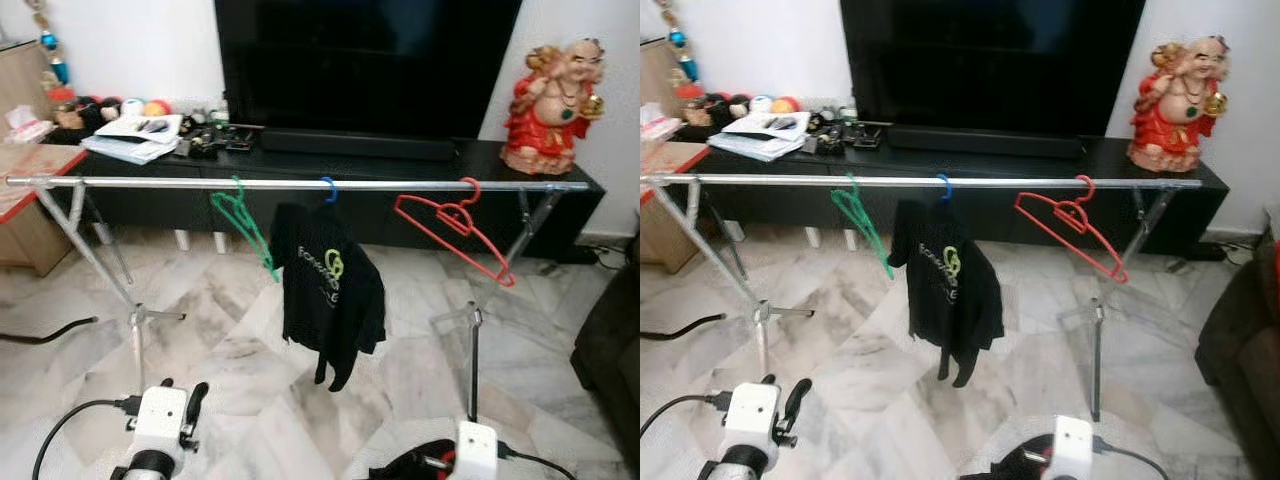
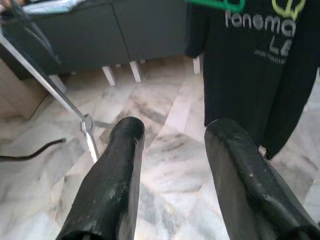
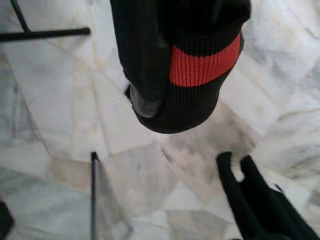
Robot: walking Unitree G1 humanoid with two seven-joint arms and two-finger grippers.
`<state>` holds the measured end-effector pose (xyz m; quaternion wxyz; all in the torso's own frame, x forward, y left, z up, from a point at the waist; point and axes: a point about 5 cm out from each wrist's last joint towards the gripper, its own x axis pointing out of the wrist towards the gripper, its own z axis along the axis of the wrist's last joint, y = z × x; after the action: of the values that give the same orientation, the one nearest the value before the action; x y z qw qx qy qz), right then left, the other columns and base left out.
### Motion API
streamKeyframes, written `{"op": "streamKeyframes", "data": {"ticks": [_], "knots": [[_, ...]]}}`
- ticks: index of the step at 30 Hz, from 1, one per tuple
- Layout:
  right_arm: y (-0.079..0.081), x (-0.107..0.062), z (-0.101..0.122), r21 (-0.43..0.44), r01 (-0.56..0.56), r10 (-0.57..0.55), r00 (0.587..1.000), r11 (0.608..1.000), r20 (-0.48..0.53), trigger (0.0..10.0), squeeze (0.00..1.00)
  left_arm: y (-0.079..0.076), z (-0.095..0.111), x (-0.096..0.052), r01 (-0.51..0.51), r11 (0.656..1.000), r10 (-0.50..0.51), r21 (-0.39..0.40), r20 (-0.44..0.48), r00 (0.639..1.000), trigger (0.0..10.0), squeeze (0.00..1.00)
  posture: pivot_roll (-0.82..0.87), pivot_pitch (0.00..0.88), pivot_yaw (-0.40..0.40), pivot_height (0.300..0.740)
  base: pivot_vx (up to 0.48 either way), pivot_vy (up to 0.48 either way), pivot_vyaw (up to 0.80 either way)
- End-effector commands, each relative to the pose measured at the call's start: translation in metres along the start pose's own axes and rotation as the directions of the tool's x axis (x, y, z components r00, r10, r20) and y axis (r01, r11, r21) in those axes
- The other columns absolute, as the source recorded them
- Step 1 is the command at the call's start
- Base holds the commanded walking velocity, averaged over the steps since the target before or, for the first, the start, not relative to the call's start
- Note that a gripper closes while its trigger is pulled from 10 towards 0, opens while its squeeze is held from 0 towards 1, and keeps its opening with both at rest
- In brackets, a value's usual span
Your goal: Hang hanger
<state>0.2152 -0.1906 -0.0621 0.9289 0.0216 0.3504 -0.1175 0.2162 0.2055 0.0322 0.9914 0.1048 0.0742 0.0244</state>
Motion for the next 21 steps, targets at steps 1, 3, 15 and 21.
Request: {"op": "streamKeyframes", "data": {"ticks": [1, 3, 15, 21], "knots": [[0.005, 0.002, 0.008, 0.015, -0.005, 0.005, 1.0, 1.0, 0.029, 10.0, 0.0, 0.002, -0.002, -0.001, -0.008, 1.0, 0.008, -0.003, -0.02, 1.0, 10.0, 0.0, 0.08, 0.027, 0.015, 0.74, 0.0, 0.0, 0.0], [0.005, 0.002, 0.009, 0.016, -0.005, 0.004, 0.999, 1.0, 0.032, 10.0, 0.0, 0.001, -0.001, -0.001, -0.008, 1.0, 0.008, -0.005, -0.021, 1.0, 10.0, 0.0, 0.08, 0.027, 0.015, 0.74, 0.0, 0.0, 0.0], [0.008, 0.005, 0.022, 0.018, -0.008, 0.006, 0.997, 1.0, 0.074, 10.0, 0.0, 0.0, 0.007, 0.0, -0.012, 1.0, 0.012, -0.028, 0.007, 1.0, 10.0, 0.0, 0.09, 0.043, 0.013, 0.74, 0.0, 0.0, 0.0], [0.01, 0.006, 0.024, 0.005, -0.016, 0.016, 0.997, 1.0, 0.079, 10.0, 0.0, 0.001, 0.014, 0.001, -0.02, 0.999, 0.022, -0.04, 0.032, 0.999, 10.0, 0.0, 0.09, 0.058, 0.011, 0.74, 0.0, 0.0, 0.0]]}}
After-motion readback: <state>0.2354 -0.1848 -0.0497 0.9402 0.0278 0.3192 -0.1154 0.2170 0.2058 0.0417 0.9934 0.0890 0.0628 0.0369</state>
